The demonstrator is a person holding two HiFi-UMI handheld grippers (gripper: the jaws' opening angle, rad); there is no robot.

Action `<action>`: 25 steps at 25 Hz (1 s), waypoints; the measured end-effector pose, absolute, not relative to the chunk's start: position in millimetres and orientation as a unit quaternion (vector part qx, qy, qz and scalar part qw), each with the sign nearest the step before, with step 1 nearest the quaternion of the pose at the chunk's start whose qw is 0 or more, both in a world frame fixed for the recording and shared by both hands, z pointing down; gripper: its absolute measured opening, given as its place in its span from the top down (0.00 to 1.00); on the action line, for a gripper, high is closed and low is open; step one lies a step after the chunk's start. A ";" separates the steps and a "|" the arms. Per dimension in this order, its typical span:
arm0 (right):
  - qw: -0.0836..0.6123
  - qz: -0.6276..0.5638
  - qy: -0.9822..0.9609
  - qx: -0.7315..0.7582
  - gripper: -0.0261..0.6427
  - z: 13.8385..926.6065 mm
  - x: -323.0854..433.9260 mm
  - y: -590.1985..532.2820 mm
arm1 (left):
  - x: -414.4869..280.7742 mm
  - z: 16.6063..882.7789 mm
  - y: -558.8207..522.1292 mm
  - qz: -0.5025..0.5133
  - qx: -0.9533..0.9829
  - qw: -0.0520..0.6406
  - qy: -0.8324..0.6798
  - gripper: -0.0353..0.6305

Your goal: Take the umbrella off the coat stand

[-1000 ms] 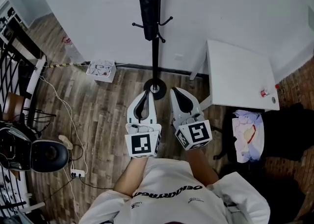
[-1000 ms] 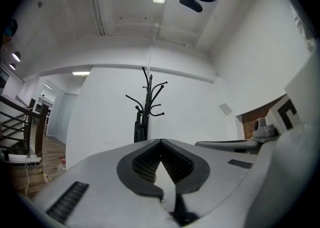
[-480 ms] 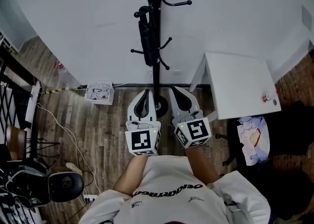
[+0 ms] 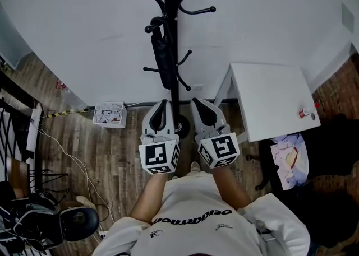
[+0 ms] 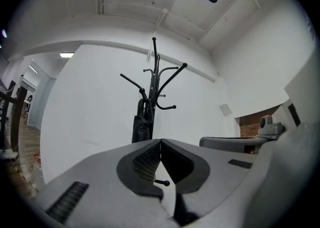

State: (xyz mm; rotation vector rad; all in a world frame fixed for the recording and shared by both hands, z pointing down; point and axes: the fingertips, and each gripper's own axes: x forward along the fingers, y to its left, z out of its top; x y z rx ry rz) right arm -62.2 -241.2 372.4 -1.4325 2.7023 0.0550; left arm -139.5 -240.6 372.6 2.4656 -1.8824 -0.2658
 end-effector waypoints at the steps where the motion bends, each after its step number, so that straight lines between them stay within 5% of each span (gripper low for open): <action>1: 0.039 0.021 0.884 -0.466 0.96 373.5 -62.5 -243.7 | -140.5 373.0 -245.2 -0.085 0.790 0.016 -0.606 0.95; 13: 0.043 0.021 0.893 -0.447 0.96 378.7 -46.8 -287.2 | -143.7 379.3 -312.1 -0.074 0.776 0.038 -0.625 0.82; 25: 0.035 0.015 0.896 -0.441 0.96 391.4 -39.7 -323.2 | -146.4 402.7 -379.9 -0.043 0.789 0.082 -0.607 0.42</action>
